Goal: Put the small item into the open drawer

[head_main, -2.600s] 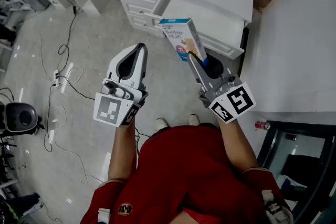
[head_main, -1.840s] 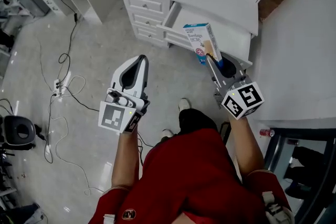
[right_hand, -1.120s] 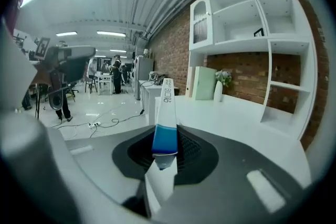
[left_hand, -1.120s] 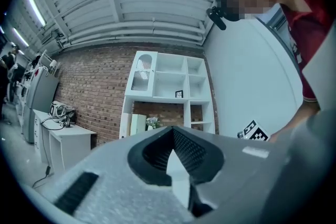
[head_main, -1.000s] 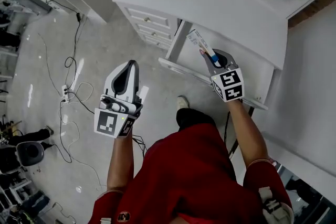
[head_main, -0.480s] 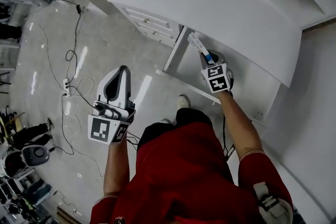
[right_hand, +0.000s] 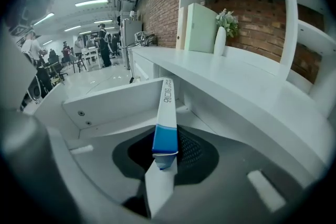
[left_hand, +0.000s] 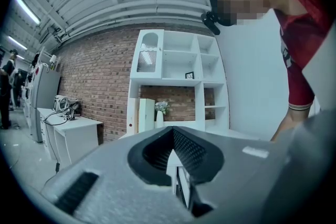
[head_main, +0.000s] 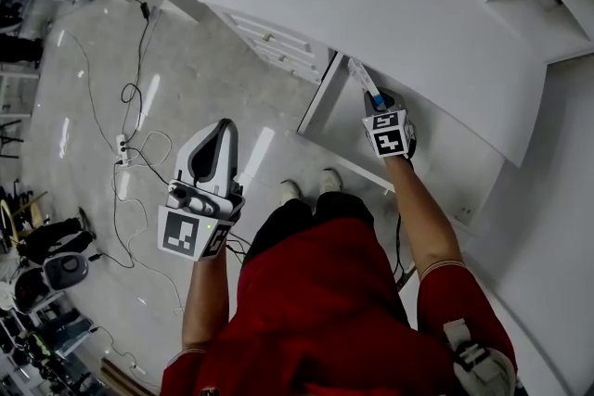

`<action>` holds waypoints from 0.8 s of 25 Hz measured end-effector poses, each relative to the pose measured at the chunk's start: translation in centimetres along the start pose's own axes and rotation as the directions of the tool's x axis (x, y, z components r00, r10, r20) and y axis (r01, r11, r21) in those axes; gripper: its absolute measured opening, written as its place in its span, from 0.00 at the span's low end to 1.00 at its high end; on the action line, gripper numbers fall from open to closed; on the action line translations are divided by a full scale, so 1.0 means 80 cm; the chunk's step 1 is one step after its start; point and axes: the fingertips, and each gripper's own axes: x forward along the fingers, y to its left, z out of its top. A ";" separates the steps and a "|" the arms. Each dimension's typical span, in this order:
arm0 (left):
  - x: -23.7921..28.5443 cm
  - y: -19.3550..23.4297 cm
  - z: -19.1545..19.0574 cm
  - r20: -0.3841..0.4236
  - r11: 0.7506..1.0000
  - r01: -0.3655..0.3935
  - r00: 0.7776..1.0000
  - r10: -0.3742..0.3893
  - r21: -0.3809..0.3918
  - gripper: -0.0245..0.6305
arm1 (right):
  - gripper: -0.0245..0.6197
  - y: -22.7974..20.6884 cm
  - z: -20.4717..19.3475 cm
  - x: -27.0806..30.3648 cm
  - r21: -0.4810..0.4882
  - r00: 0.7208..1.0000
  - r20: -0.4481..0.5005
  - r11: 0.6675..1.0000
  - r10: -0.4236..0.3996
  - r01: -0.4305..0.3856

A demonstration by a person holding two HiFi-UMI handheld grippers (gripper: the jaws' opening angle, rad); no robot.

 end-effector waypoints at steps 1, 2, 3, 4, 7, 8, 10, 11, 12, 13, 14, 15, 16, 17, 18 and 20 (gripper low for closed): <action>0.001 0.002 0.000 0.001 1.000 0.002 1.000 -0.002 -0.002 0.04 | 0.15 -0.001 0.000 0.002 0.004 1.000 0.000 1.000 -0.006 0.006; 0.003 0.004 -0.001 0.001 1.000 0.004 1.000 -0.004 -0.001 0.04 | 0.15 -0.002 0.000 0.005 0.005 1.000 0.003 1.000 -0.013 0.013; 0.004 0.005 -0.002 0.001 1.000 0.007 1.000 -0.007 0.001 0.04 | 0.15 -0.004 0.002 0.007 0.004 1.000 0.006 1.000 -0.019 0.019; 0.005 0.007 -0.003 0.001 1.000 0.009 1.000 -0.009 0.003 0.04 | 0.15 -0.006 0.004 0.009 0.004 1.000 0.008 1.000 -0.025 0.025; 0.006 0.013 -0.006 0.000 1.000 0.009 1.000 -0.009 -0.003 0.04 | 0.16 -0.008 0.011 0.017 0.004 0.999 0.007 0.999 -0.040 0.040; 0.006 0.016 -0.006 0.000 1.000 0.008 1.000 -0.008 -0.007 0.04 | 0.16 -0.008 0.013 0.019 0.003 0.999 0.004 0.999 -0.043 0.043; 0.006 0.022 -0.007 0.003 1.000 0.010 1.000 -0.010 -0.013 0.04 | 0.16 -0.008 0.017 0.023 -0.002 0.999 0.003 0.999 -0.047 0.047; 0.007 0.024 -0.006 0.002 1.000 0.008 1.000 -0.008 -0.016 0.04 | 0.16 -0.009 0.019 0.025 -0.003 0.999 0.003 0.999 -0.046 0.046; 0.008 0.027 -0.005 0.001 1.000 0.006 1.000 -0.006 -0.019 0.04 | 0.17 -0.009 0.020 0.027 -0.002 0.999 0.004 0.999 -0.044 0.044; 0.009 0.029 -0.005 0.000 1.000 0.004 1.000 -0.004 -0.023 0.04 | 0.17 -0.009 0.021 0.028 -0.001 0.999 0.005 0.999 -0.040 0.040; 0.009 0.030 -0.005 0.000 1.000 0.005 1.000 -0.005 -0.025 0.04 | 0.18 -0.009 0.020 0.029 0.002 0.999 0.006 0.999 -0.036 0.036; 0.009 0.031 -0.006 0.000 1.000 0.007 1.000 -0.007 -0.026 0.04 | 0.20 -0.009 0.019 0.030 0.006 1.000 0.010 1.000 -0.030 0.030; 0.008 0.031 -0.007 0.001 1.000 0.010 1.000 -0.010 -0.028 0.04 | 0.22 -0.009 0.018 0.030 0.011 1.000 0.013 1.000 -0.024 0.024; 0.008 0.032 -0.007 0.002 0.999 0.013 1.000 -0.013 -0.029 0.04 | 0.25 -0.009 0.016 0.030 0.016 1.000 0.014 1.000 -0.020 0.020; 0.009 0.032 -0.007 0.004 0.999 0.018 1.000 -0.018 -0.031 0.04 | 0.27 -0.010 0.014 0.028 0.019 1.000 0.009 1.000 -0.019 0.019; 0.010 0.032 -0.007 0.009 0.999 0.028 1.000 -0.028 -0.033 0.04 | 0.29 -0.010 0.010 0.021 0.029 1.000 -0.010 0.999 -0.020 0.020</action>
